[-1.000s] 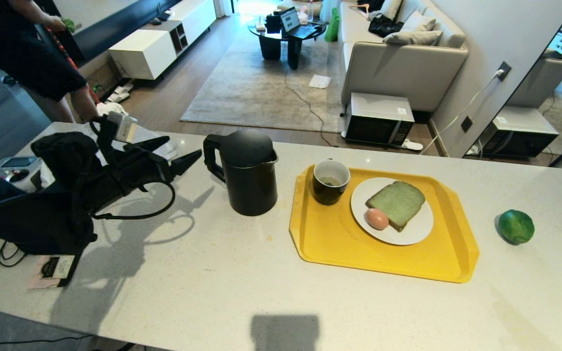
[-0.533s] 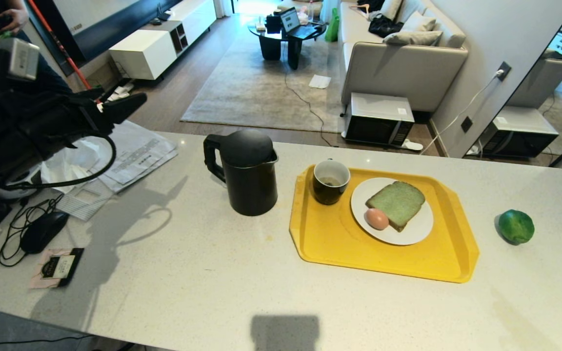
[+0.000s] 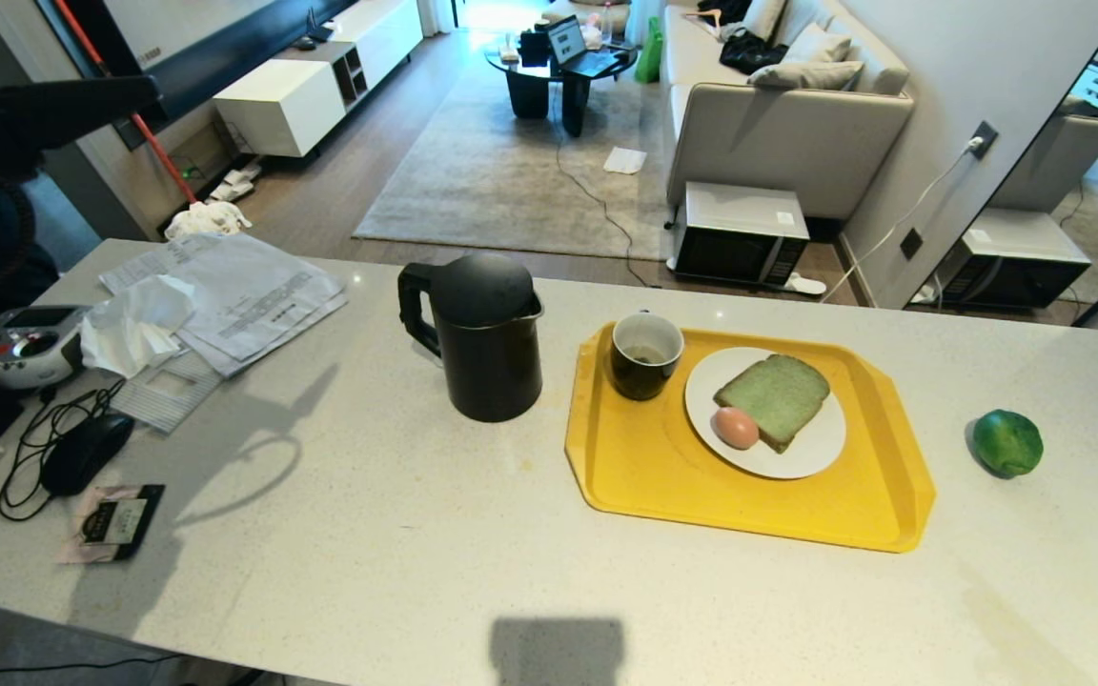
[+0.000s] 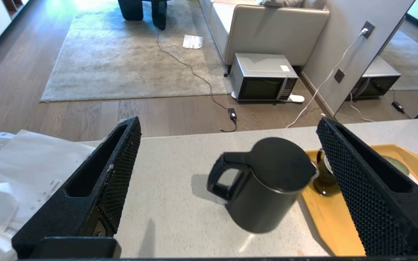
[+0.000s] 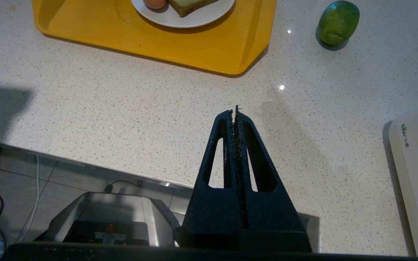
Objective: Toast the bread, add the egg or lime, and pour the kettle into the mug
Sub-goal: Pick up the kettle
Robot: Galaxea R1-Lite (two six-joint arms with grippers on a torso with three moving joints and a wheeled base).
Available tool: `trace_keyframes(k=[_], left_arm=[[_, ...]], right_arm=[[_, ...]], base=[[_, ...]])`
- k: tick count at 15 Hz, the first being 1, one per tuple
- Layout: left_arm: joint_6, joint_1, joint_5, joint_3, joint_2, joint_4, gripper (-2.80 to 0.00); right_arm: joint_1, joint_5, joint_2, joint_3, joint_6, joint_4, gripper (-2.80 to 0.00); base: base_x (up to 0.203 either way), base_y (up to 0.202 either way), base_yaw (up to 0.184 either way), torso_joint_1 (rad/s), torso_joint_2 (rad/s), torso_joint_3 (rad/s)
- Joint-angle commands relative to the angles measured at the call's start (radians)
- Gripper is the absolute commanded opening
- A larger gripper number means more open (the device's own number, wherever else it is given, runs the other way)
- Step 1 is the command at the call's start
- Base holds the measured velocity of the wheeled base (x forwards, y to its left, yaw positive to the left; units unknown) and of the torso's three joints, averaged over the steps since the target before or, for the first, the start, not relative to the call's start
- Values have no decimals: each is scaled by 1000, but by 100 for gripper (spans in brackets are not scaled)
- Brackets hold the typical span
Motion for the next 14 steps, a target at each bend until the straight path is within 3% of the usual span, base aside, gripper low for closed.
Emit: trace_keyframes(k=[1,3,9,14], left_arm=[[5,1,26,57,-126,44,0],[8,5,79,45,-151,118,0],[8,2,101,26,-147,122,0],[11,-31,101,21,-141,123,0]], right_arm=[[0,1,1,0,0,1,-280],[0,1,1,0,-1,1,-280],[0,1,1,0,-1,1,-280],[0,1,1,0,0,1,-280]], base=[[0,0,0,0,0,0],[0,0,0,0,0,0],[0,0,0,0,0,0],[155,0,-1,8,0,7]])
